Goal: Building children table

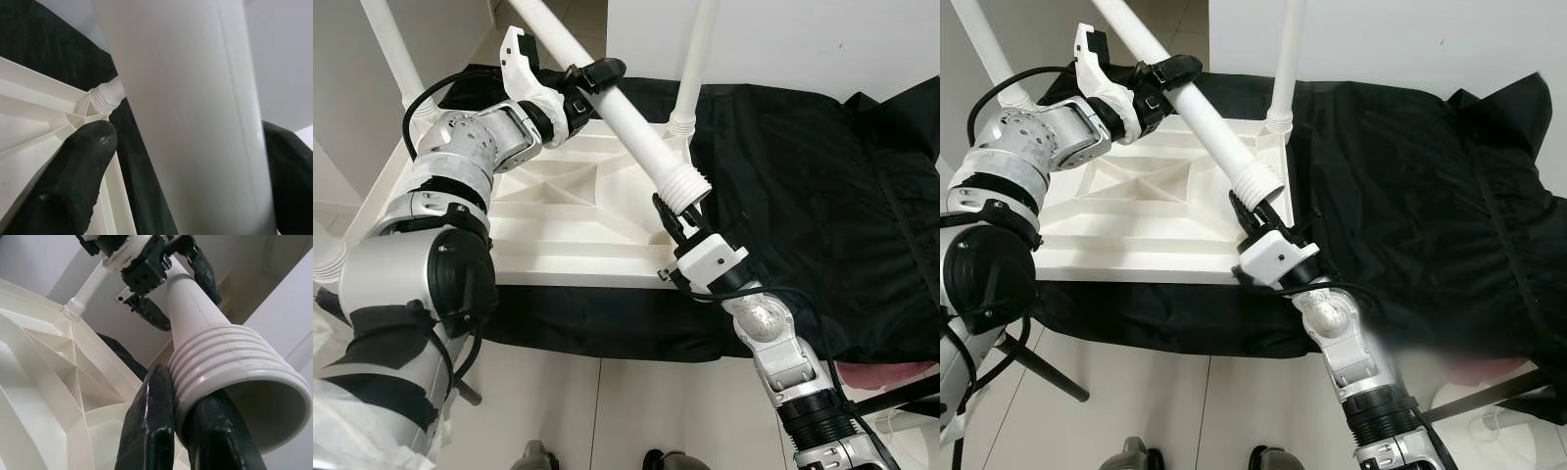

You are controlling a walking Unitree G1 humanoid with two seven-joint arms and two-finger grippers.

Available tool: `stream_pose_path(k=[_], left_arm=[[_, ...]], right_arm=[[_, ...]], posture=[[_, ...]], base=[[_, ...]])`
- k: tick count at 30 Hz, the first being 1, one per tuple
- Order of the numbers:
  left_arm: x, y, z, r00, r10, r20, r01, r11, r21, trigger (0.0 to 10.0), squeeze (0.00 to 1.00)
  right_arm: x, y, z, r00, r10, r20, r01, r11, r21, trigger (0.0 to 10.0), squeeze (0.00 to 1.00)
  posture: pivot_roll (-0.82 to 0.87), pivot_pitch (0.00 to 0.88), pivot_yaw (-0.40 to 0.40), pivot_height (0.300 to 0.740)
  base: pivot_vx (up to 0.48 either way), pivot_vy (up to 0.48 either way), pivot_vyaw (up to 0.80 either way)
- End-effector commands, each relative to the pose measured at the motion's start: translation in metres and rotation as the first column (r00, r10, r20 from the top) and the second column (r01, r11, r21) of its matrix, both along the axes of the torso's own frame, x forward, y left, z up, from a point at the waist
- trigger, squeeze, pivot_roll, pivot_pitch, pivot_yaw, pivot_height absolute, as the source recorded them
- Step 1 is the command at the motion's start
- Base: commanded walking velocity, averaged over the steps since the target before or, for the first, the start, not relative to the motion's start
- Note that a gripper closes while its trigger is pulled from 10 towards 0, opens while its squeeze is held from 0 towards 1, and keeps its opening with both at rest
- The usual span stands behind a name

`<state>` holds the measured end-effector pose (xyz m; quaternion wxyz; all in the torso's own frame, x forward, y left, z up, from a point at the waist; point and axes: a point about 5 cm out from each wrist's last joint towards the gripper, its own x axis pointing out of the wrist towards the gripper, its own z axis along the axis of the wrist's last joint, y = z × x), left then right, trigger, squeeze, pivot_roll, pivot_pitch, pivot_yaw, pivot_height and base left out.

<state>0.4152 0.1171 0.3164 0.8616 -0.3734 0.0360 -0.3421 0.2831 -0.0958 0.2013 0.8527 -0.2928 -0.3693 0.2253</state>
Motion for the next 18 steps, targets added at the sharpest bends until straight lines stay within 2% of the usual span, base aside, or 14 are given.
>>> stream_pose_path(k=[1,2,3,6,7,18], left_arm=[[0.001,0.000,0.009,1.000,0.015,0.014,-0.015,1.000,-0.001,10.0,0.00],[0.001,0.001,0.011,1.000,0.024,0.012,-0.023,1.000,-0.018,10.0,0.00],[0.001,0.003,0.014,0.999,0.032,0.009,-0.032,0.999,-0.028,2.8,0.00],[0.002,0.004,0.015,0.999,0.038,0.005,-0.038,0.999,-0.034,2.8,0.00],[0.001,0.005,0.017,0.999,0.031,0.016,-0.031,0.999,-0.041,0.0,0.00],[0.002,0.011,0.017,0.999,0.050,0.005,-0.050,0.998,-0.030,0.0,0.00]], right_arm=[[-0.002,0.002,0.002,0.999,0.019,0.030,-0.019,1.000,-0.006,10.0,0.00],[-0.002,0.002,0.002,0.999,0.020,0.031,-0.019,1.000,-0.009,10.0,0.00],[-0.002,0.002,0.002,0.999,0.018,0.031,-0.018,1.000,-0.009,10.0,0.00],[-0.002,0.002,0.002,0.999,0.017,0.031,-0.017,1.000,-0.009,10.0,0.00],[0.000,0.000,0.002,0.999,0.010,0.032,-0.010,1.000,-0.008,10.0,0.00],[0.004,-0.004,0.005,0.999,-0.005,0.050,0.005,1.000,-0.009,10.0,0.00]], posture=[[-0.02,0.082,-0.029,0.740],[-0.02,0.081,-0.029,0.740],[-0.03,0.080,-0.028,0.740],[-0.03,0.079,-0.027,0.740],[-0.03,0.079,-0.025,0.740],[-0.02,0.071,-0.023,0.740]], base=[[0.000,0.000,0.00],[0.000,0.000,0.00],[0.000,0.000,0.00],[0.000,0.000,0.00],[0.000,0.000,0.00],[0.000,0.000,0.00]])
